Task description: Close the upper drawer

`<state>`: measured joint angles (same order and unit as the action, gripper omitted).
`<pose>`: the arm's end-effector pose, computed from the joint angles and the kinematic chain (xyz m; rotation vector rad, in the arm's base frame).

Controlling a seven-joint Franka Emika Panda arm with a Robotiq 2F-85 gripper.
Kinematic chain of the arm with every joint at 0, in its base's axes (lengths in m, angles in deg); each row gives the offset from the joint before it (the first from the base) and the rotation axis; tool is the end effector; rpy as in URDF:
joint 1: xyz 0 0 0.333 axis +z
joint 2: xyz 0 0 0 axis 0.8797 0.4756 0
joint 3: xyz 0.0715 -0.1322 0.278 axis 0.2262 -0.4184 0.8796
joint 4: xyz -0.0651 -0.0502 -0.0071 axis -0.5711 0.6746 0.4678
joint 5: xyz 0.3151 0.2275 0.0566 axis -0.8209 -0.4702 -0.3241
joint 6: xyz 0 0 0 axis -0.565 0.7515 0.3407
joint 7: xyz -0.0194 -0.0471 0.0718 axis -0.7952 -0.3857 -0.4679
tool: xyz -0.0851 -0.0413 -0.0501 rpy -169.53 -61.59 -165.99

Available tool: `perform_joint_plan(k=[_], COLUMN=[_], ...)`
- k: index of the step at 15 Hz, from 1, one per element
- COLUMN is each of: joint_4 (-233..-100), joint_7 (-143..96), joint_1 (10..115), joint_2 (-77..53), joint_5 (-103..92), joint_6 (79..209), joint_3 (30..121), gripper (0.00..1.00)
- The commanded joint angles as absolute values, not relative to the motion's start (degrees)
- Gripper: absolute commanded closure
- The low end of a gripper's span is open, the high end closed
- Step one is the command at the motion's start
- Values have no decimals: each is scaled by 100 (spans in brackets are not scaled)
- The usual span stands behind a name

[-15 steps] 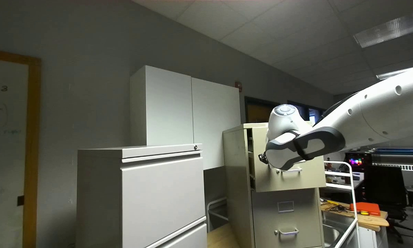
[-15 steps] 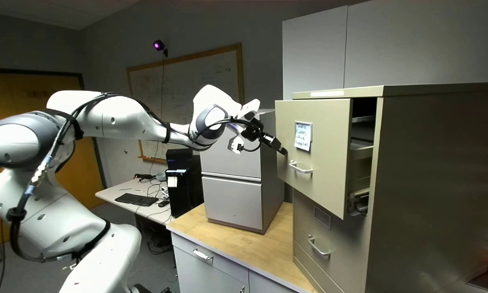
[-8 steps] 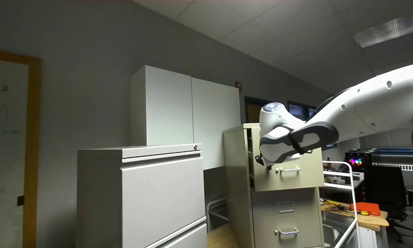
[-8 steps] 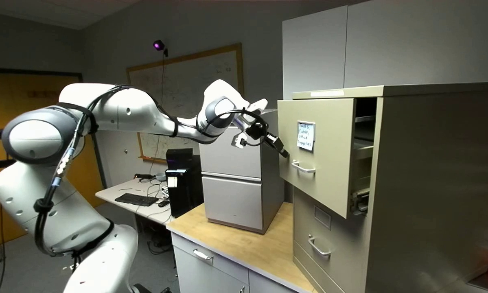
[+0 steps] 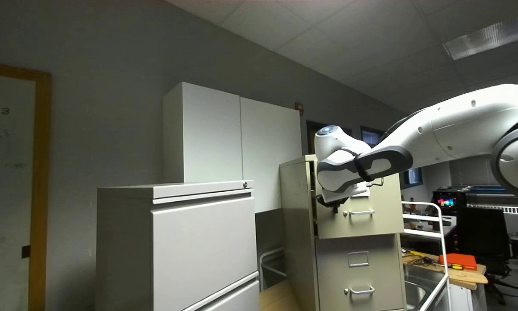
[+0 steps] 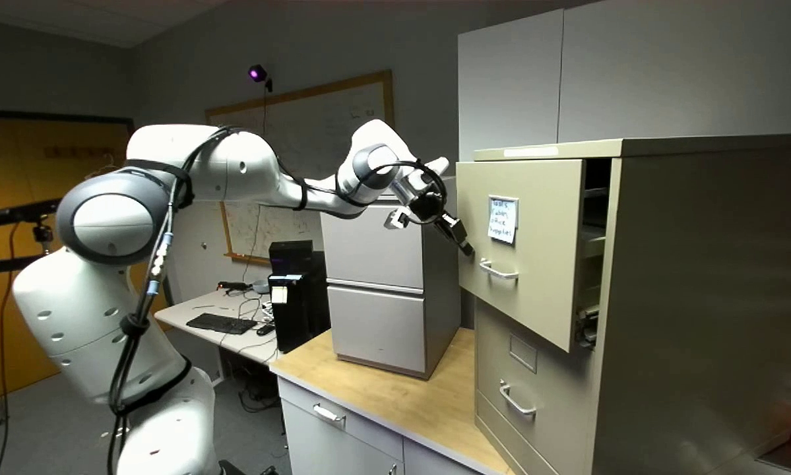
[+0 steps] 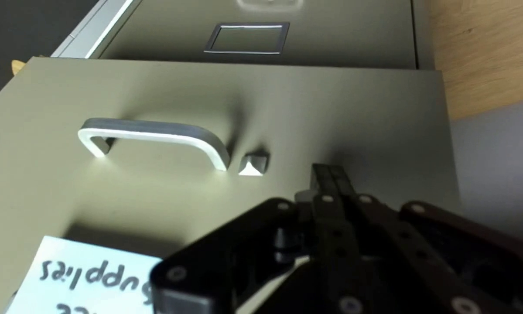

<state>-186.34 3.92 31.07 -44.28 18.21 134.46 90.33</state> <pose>0.4822 -0.1777 0.6488 2.4420 -0.9291 0.7167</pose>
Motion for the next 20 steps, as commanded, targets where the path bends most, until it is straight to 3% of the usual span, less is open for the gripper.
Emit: perform_joint_plan(k=[1,9,20], joint_4=[-17565,-16468,-15118], joint_7=[529,255,-165], joint_1=[3764,4576,4825], joint_2=[-3233,-2495,-1613], joint_5=[1997,1550,850], joint_6=[13520,12821,12154], joint_3=[8407,7486,6963], gripper=[100,100,100])
